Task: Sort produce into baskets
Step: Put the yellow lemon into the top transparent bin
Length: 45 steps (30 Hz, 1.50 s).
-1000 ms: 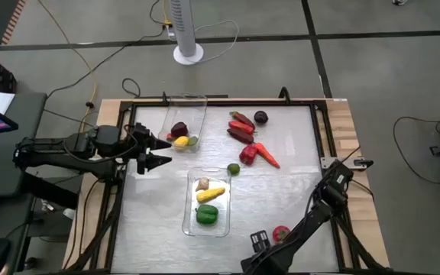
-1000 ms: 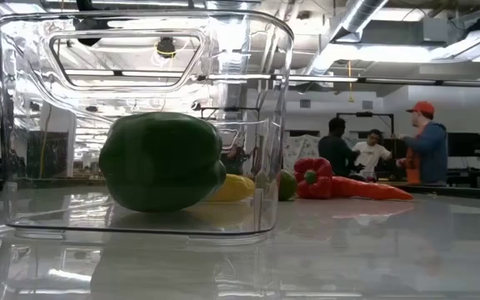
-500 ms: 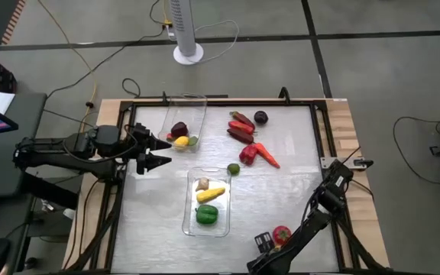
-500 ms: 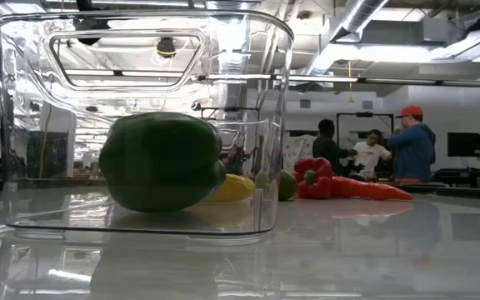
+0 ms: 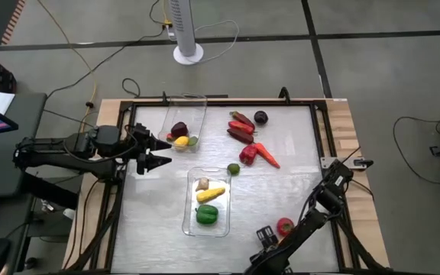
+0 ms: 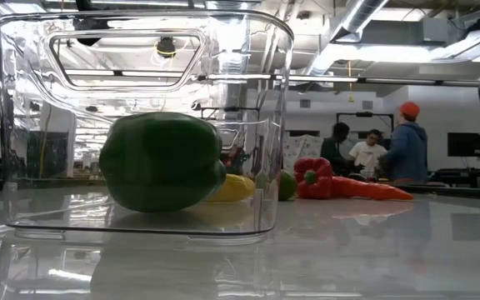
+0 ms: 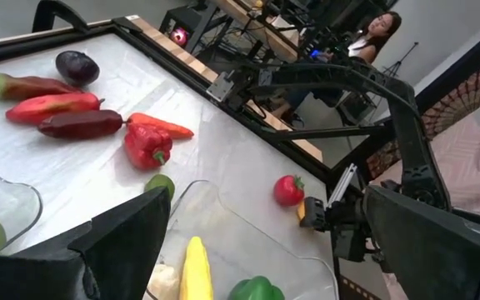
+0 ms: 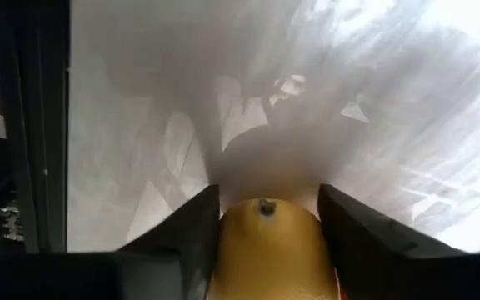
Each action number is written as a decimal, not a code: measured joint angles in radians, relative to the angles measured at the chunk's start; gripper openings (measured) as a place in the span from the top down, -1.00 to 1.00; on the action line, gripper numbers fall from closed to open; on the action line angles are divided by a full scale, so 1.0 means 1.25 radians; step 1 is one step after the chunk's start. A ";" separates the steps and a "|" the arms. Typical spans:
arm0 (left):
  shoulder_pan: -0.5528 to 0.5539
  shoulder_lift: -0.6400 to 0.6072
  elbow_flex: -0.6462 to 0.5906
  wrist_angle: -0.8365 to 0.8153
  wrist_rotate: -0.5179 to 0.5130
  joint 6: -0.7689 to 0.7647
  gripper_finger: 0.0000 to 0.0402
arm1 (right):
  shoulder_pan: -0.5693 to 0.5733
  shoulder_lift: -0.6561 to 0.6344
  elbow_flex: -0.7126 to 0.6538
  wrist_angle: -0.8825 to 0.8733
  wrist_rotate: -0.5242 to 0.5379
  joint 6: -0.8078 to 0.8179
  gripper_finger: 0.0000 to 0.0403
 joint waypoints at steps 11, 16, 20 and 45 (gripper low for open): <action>0.000 0.000 0.000 0.000 -0.001 0.003 -0.93 | -0.004 0.000 0.000 -0.042 0.004 0.001 0.10; 0.000 0.000 0.000 0.000 0.001 0.004 -0.93 | -0.040 -0.009 -0.001 -0.109 0.045 -0.024 0.06; 0.000 0.000 0.000 0.005 0.001 0.004 -0.93 | -0.084 -0.040 -0.001 -0.112 0.111 -0.074 0.09; 0.000 -0.050 -0.001 0.073 -0.068 -0.059 -0.93 | -0.603 -0.392 0.000 0.353 0.303 -0.056 0.03</action>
